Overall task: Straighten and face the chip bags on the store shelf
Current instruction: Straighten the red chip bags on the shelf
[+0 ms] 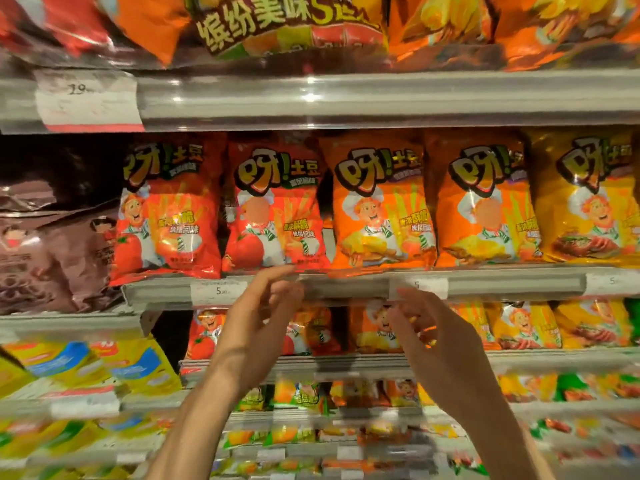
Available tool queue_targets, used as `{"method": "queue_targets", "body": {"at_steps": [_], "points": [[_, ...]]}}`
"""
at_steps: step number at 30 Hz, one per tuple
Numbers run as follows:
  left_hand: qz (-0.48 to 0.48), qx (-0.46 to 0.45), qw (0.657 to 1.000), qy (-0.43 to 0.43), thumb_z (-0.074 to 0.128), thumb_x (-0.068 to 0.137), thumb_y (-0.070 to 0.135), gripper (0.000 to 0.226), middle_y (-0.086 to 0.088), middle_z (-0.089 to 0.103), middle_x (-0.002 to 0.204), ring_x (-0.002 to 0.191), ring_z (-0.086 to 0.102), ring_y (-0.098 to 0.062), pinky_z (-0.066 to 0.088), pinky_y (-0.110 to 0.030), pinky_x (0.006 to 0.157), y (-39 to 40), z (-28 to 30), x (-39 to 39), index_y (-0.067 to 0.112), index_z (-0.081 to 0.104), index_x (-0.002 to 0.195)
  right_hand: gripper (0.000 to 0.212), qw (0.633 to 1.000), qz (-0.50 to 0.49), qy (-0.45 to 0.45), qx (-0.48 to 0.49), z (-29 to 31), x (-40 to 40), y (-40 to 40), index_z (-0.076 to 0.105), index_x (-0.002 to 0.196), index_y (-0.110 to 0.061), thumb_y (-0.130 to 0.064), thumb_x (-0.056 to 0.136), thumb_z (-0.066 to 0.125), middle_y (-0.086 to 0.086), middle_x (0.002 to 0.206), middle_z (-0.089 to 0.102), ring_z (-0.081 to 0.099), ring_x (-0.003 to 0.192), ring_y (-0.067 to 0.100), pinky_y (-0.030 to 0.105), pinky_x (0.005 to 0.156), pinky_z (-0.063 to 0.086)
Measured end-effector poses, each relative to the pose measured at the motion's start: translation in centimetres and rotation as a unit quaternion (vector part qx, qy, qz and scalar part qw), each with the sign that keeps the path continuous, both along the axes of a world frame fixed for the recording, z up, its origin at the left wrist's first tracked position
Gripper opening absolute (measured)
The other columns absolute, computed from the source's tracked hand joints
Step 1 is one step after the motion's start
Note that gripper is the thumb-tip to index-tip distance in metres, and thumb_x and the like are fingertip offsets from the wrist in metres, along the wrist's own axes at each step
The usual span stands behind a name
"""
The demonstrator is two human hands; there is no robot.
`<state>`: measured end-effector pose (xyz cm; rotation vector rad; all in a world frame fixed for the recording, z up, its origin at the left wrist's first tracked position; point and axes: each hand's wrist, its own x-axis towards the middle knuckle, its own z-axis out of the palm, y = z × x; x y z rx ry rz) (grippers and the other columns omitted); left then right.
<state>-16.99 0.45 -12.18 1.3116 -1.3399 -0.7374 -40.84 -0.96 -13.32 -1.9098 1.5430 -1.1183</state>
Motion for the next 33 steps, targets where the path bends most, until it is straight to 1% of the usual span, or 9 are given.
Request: {"method": "queue_targets", "body": {"at_steps": [4, 10, 14, 16, 19, 21, 24, 27, 33], "points": [[-0.024, -0.007, 1.000, -0.017, 0.061, 0.096, 0.029, 0.022, 0.007, 0.072, 0.104, 0.098, 0.069, -0.010, 0.052, -0.017, 0.078, 1.2, 0.8, 3.8, 0.033, 0.062, 0.118, 0.019, 0.999, -0.032, -0.008, -0.013, 0.1, 3.7, 0.9, 0.064, 0.109, -0.039, -0.039, 0.090, 0.065, -0.015, 0.083, 0.070, 0.064, 0.070, 0.007, 0.034, 0.066, 0.054], [-0.023, -0.031, 0.998, -0.043, 0.053, 0.100, 0.039, 0.018, 0.011, 0.068, 0.100, 0.094, 0.065, -0.002, 0.050, -0.030, 0.084, 1.8, 2.6, 9.2, 0.034, 0.060, 0.116, 0.021, 0.999, -0.031, 0.023, -0.034, 2.6, 8.6, 1.0, 0.066, 0.108, -0.035, -0.047, 0.091, 0.060, -0.014, 0.080, 0.069, 0.063, 0.076, 0.002, 0.025, 0.069, 0.050], [-0.011, -0.034, 0.999, -0.010, 0.056, 0.100, 0.025, 0.021, 0.010, 0.063, 0.095, 0.081, 0.059, 0.000, 0.045, -0.014, 0.070, 0.7, 4.4, 9.8, 0.031, 0.058, 0.120, 0.031, 0.996, -0.034, 0.003, -0.081, 4.6, 11.4, -0.9, 0.065, 0.115, -0.033, -0.051, 0.090, 0.058, -0.015, 0.094, 0.070, 0.064, 0.087, -0.002, 0.021, 0.077, 0.050], [0.030, -0.029, 0.999, -0.012, 0.059, 0.097, 0.032, 0.030, 0.014, 0.063, 0.114, 0.098, 0.060, 0.007, 0.046, -0.009, 0.082, -0.5, 5.0, 9.5, 0.029, 0.059, 0.126, 0.037, 0.995, -0.026, -0.015, -0.099, 5.5, 12.4, -2.7, 0.064, 0.121, -0.028, -0.052, 0.092, 0.058, -0.013, 0.109, 0.068, 0.064, 0.100, 0.004, 0.031, 0.087, 0.053], [0.039, -0.021, 0.995, -0.085, 0.054, 0.096, 0.048, 0.055, 0.010, 0.048, 0.137, 0.132, 0.046, -0.007, 0.036, -0.025, 0.111, -2.8, 6.3, 8.1, 0.027, 0.043, 0.145, 0.047, 0.996, -0.025, -0.025, -0.086, 7.1, 13.7, -5.7, 0.056, 0.132, -0.026, -0.053, 0.095, 0.055, -0.005, 0.128, 0.063, 0.058, 0.119, 0.014, 0.038, 0.100, 0.048], [0.024, 0.012, 0.994, -0.107, 0.045, 0.096, 0.060, 0.071, 0.008, 0.031, 0.155, 0.144, 0.029, -0.011, 0.022, -0.024, 0.113, -4.3, 7.2, 6.9, 0.026, 0.024, 0.155, 0.060, 0.998, -0.019, -0.023, -0.055, 8.0, 14.6, -7.4, 0.044, 0.145, -0.021, -0.055, 0.096, 0.052, 0.001, 0.145, 0.052, 0.049, 0.132, 0.017, 0.035, 0.108, 0.041], [0.005, 0.021, 0.998, -0.060, 0.044, 0.094, 0.066, 0.073, 0.008, 0.025, 0.159, 0.144, 0.030, -0.013, 0.027, -0.033, 0.114, -6.8, 7.4, 5.7, 0.038, 0.014, 0.154, 0.075, 0.999, 0.007, -0.031, 0.012, 8.6, 16.0, -9.0, 0.018, 0.156, -0.016, -0.054, 0.099, 0.046, 0.008, 0.159, 0.033, 0.036, 0.144, 0.023, 0.032, 0.111, 0.031], [0.056, 0.050, 0.994, -0.076, 0.040, 0.088, 0.067, 0.069, -0.019, 0.042, 0.148, 0.128, 0.051, -0.035, 0.042, -0.052, 0.107, -9.2, 7.1, 5.3, 0.047, 0.014, 0.149, 0.079, 0.996, 0.026, -0.052, 0.064, 8.2, 16.5, -10.2, 0.002, 0.159, -0.017, -0.052, 0.101, 0.043, 0.009, 0.163, 0.025, 0.031, 0.146, 0.027, 0.034, 0.113, 0.028], [0.082, 0.003, 0.995, -0.055, 0.047, 0.094, 0.054, 0.063, -0.023, 0.056, 0.124, 0.121, 0.053, -0.033, 0.043, -0.047, 0.107, -11.0, 6.5, 5.1, 0.047, 0.018, 0.150, 0.080, 0.990, 0.023, -0.137, 0.034, 7.2, 16.2, -11.5, 0.015, 0.158, -0.015, -0.046, 0.097, 0.056, 0.005, 0.157, 0.036, 0.038, 0.143, 0.024, 0.033, 0.115, 0.032]]}}
